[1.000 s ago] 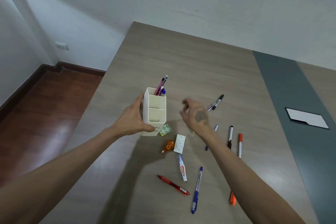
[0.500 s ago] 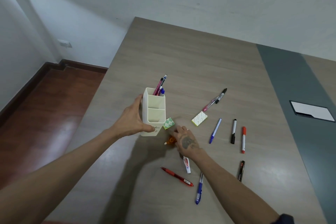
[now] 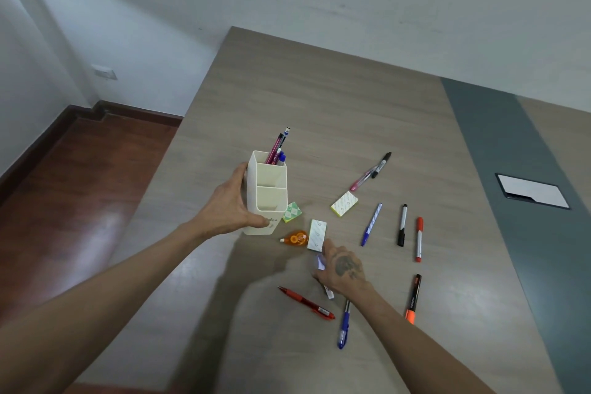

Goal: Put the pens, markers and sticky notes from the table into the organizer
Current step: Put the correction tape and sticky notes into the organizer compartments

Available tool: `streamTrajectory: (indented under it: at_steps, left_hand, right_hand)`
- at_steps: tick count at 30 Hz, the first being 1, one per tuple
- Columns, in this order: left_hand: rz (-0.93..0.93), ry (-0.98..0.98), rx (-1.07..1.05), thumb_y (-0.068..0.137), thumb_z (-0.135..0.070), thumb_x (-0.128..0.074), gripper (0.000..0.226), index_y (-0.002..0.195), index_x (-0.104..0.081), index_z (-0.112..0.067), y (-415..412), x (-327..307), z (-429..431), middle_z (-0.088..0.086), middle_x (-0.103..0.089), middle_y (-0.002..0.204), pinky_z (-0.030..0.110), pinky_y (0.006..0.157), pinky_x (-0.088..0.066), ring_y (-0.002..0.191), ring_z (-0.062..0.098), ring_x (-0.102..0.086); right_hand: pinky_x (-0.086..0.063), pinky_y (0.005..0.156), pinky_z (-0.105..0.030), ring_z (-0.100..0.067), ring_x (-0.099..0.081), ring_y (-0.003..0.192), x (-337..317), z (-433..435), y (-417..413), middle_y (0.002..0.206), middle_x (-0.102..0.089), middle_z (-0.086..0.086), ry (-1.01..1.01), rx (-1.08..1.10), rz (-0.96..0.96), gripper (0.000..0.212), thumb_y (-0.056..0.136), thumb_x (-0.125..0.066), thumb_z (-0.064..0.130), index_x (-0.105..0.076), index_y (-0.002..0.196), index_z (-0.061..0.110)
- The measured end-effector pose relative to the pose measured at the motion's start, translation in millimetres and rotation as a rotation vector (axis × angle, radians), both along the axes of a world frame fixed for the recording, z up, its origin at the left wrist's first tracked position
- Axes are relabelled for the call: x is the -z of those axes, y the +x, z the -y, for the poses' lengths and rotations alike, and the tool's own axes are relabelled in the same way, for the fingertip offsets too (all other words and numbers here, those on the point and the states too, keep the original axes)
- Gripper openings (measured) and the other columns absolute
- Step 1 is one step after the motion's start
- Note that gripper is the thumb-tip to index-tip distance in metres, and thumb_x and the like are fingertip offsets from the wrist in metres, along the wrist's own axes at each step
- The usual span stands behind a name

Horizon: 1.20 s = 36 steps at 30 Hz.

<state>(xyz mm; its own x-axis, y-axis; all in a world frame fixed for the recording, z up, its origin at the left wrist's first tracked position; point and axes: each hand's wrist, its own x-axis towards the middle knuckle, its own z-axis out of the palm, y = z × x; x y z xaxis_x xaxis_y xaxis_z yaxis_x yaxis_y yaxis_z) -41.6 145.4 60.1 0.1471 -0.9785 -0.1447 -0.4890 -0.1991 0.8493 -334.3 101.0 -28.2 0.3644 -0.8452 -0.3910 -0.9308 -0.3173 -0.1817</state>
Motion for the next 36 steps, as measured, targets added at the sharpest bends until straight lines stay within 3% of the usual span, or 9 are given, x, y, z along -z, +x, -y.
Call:
streamTrajectory:
  at_steps: [3,6,8,10,14,18,24,29,36]
  left_hand:
    - [0.004,-0.001,0.010,0.062,-0.025,-0.097,0.118,0.156,-0.026,-0.030,-1.2,-0.5,0.0,-0.016,-0.055,0.132,0.032,0.096,-0.054,0.120,0.012,-0.057]
    - [0.005,-0.009,0.007,0.062,-0.024,-0.098,0.118,0.155,-0.026,-0.030,-2.1,-2.1,-1.0,-0.013,-0.057,0.135,0.034,0.098,-0.056,0.120,0.012,-0.057]
    - [0.004,-0.015,0.010,0.062,-0.023,-0.098,0.117,0.155,-0.026,-0.030,-4.1,-4.2,-1.3,-0.013,-0.057,0.134,0.032,0.096,-0.055,0.120,0.012,-0.057]
    - [0.008,-0.014,0.014,0.062,-0.024,-0.098,0.117,0.155,-0.026,-0.029,-6.4,-5.8,-0.9,-0.013,-0.056,0.134,0.031,0.095,-0.055,0.120,0.012,-0.057]
    - [0.002,-0.018,0.017,0.061,-0.025,-0.098,0.120,0.157,-0.025,-0.029,-8.0,-8.8,1.3,-0.010,-0.058,0.135,0.035,0.096,-0.057,0.121,0.014,-0.059]
    - [0.012,-0.033,0.010,0.062,-0.023,-0.098,0.120,0.158,-0.025,-0.026,-7.7,-9.9,2.9,-0.008,-0.058,0.135,0.036,0.096,-0.057,0.119,0.015,-0.059]
    - [0.015,-0.030,0.014,0.061,-0.026,-0.097,0.120,0.158,-0.026,-0.026,-7.2,-6.9,2.4,-0.008,-0.058,0.136,0.032,0.093,-0.057,0.118,0.016,-0.060]
    - [0.020,-0.018,0.024,0.060,-0.032,-0.096,0.122,0.158,-0.024,-0.026,-11.1,-5.2,3.1,-0.007,-0.058,0.137,0.036,0.095,-0.058,0.118,0.016,-0.061]
    - [0.002,-0.027,0.015,0.061,-0.026,-0.097,0.119,0.156,-0.027,-0.029,-7.6,-3.6,1.0,-0.010,-0.058,0.136,0.034,0.096,-0.058,0.118,0.013,-0.060]
  right_hand:
    - [-0.040,0.066,-0.027,-0.022,-0.058,0.081,-2.7,-0.1,1.3,0.100,-0.067,-0.002,-0.039,0.057,0.136,0.028,0.091,-0.054,0.039,-0.050,0.111,0.020]
    - [-0.051,0.065,-0.034,-0.023,-0.065,0.074,-24.5,8.2,8.1,0.074,-0.065,0.007,-0.067,0.209,0.428,0.020,0.096,-0.055,0.036,-0.061,0.099,0.017]
    - [-0.058,0.065,-0.043,-0.022,-0.064,0.070,-56.2,15.1,18.0,0.074,-0.060,0.006,0.023,0.319,0.664,0.021,0.100,-0.052,0.032,-0.066,0.109,0.019]
    - [-0.058,0.066,-0.040,-0.021,-0.063,0.072,-97.4,24.1,29.6,0.085,-0.062,0.003,0.048,0.329,0.756,0.028,0.103,-0.046,0.026,-0.063,0.125,0.023]
    - [-0.041,0.068,-0.036,-0.027,-0.053,0.082,-159.3,52.1,56.0,0.092,-0.056,-0.014,-0.090,-0.037,0.555,0.031,0.098,-0.041,0.008,-0.058,0.123,0.014]
    - [-0.050,0.079,-0.034,-0.023,-0.062,0.090,-185.5,63.5,77.0,0.105,-0.064,-0.011,-0.106,-0.172,0.550,0.037,0.095,-0.055,0.008,-0.055,0.132,0.006]
    - [-0.046,0.069,-0.029,-0.017,-0.059,0.078,-170.5,69.5,100.0,0.086,-0.067,-0.002,-0.200,-0.196,0.620,0.009,0.082,-0.075,0.017,-0.071,0.088,0.013]
    - [-0.050,0.076,-0.027,-0.014,-0.056,0.088,-153.7,67.3,115.1,0.100,-0.063,0.000,-0.250,-0.150,0.644,0.034,0.077,-0.078,0.013,-0.065,0.108,0.014]
    - [-0.050,0.063,-0.015,-0.009,-0.059,0.069,-127.9,71.8,99.9,0.087,-0.061,0.004,-0.321,0.071,0.744,0.024,0.082,-0.074,0.007,-0.068,0.104,0.013]
